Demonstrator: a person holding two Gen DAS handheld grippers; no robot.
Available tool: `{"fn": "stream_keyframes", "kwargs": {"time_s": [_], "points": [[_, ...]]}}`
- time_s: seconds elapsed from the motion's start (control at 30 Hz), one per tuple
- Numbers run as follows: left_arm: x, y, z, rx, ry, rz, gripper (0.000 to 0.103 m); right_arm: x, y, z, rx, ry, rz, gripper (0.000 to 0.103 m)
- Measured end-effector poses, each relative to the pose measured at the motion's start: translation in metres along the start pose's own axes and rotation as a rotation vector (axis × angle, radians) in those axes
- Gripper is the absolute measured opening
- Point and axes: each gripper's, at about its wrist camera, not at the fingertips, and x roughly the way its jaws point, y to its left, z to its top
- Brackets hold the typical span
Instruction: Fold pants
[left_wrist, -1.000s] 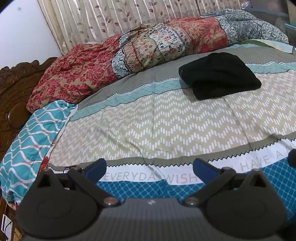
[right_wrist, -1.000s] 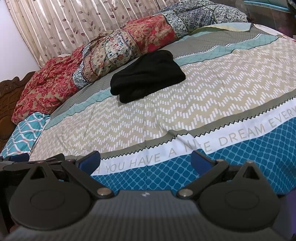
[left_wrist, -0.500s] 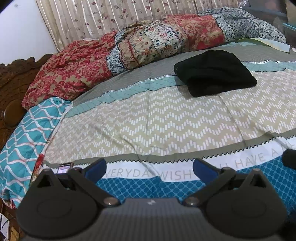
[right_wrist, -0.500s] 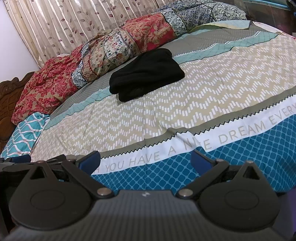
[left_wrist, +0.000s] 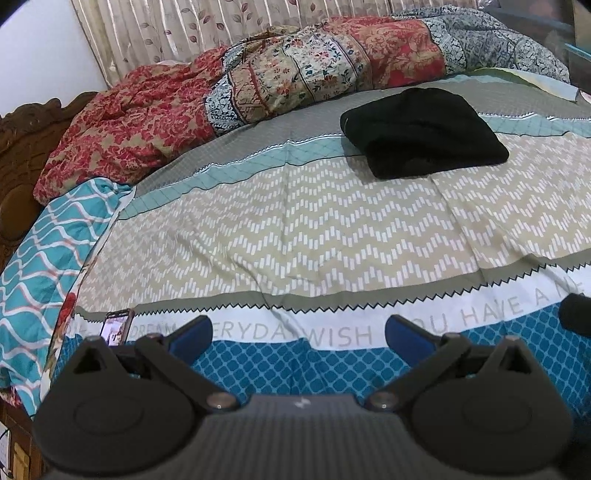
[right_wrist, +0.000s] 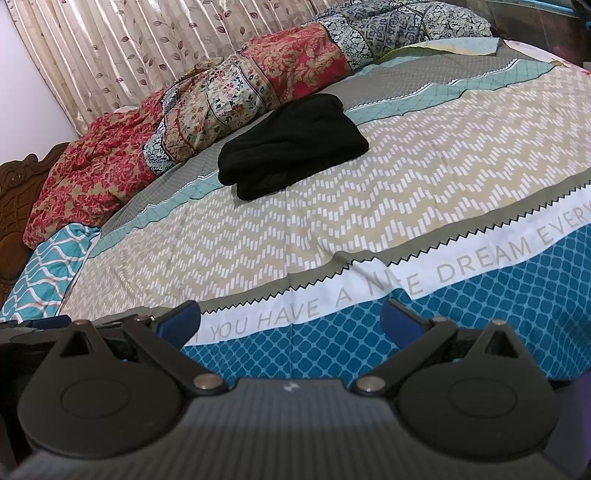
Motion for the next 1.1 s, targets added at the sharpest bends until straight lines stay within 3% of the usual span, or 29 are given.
{"fn": "stream_keyframes", "kwargs": {"time_s": [1.1], "points": [[0.0097, -0.0099, -0.0058, 0.025, 0.054, -0.029, 0.103, 0.0015, -0.0050, -0.0011, 0.010, 0.007, 0.002, 0.103]]}}
